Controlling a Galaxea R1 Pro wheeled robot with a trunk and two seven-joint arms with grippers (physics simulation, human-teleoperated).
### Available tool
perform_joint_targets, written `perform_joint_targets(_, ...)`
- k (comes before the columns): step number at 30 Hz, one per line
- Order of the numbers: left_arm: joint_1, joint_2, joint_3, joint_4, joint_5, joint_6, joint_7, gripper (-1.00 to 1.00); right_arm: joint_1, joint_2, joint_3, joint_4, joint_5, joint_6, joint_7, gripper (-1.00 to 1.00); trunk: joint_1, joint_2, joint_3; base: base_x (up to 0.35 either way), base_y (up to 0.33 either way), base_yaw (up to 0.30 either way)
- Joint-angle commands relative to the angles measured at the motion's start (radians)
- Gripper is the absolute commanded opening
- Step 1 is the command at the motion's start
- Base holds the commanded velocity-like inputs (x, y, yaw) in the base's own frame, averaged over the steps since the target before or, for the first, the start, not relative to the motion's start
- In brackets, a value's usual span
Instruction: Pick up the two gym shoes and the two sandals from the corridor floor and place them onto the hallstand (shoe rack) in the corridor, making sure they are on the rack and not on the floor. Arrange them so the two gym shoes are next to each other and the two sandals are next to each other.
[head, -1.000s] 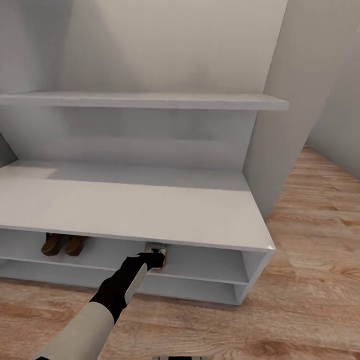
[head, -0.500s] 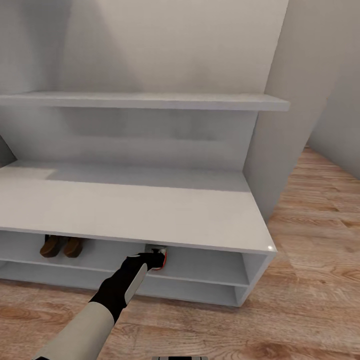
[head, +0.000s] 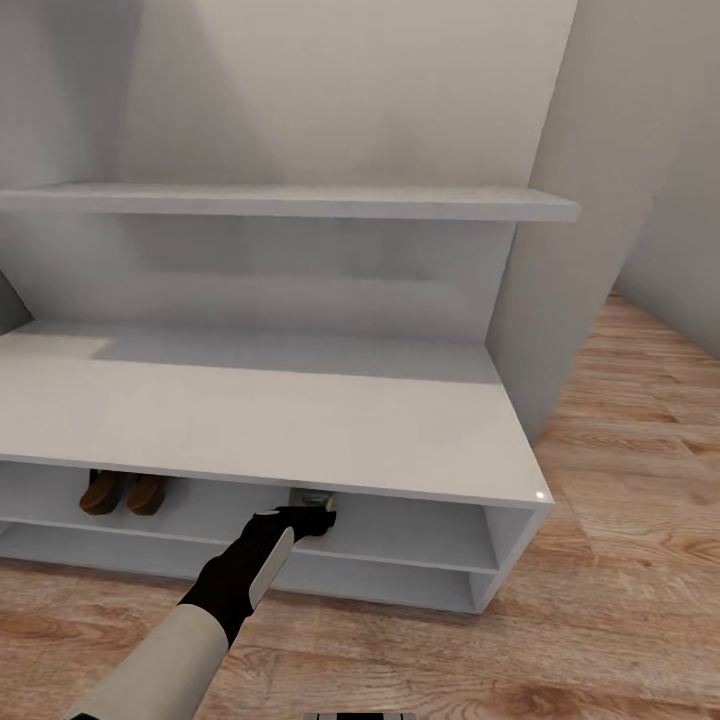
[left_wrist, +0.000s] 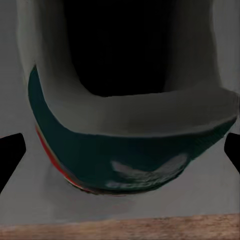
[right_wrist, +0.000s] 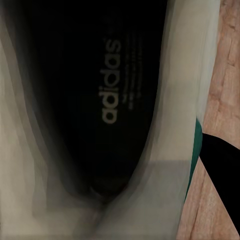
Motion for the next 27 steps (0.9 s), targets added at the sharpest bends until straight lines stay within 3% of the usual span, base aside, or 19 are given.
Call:
perform_joint_targets(1, 0.000, 0.001, -0.003, -0.001, 0.011, 0.004, 0.009, 1.00, -0.002, 0.001, -0.003, -0.001, 0.010, 0.005, 0.002, -1.00, 0.000, 0.000, -0.001, 0.000, 0.000, 0.000)
perform_joint_targets(7, 0.000, 0.001, -0.005, -0.001, 0.011, 0.004, 0.009, 1.00, -0.002, 0.001, -0.004, -0.001, 0.010, 0.005, 0.002, -1.00, 0.000, 0.000, -0.001, -0.082, 0.000, 0.000)
perform_joint_targets(27, 0.000, 0.002, -0.004, -0.008, 0.008, -0.001, 0.007, 1.00, -0.002, 0.002, -0.003, 0.000, 0.009, 0.001, 0.004, -1.00, 0.000, 0.000, -0.001, -0.330, 0.000, 0.000)
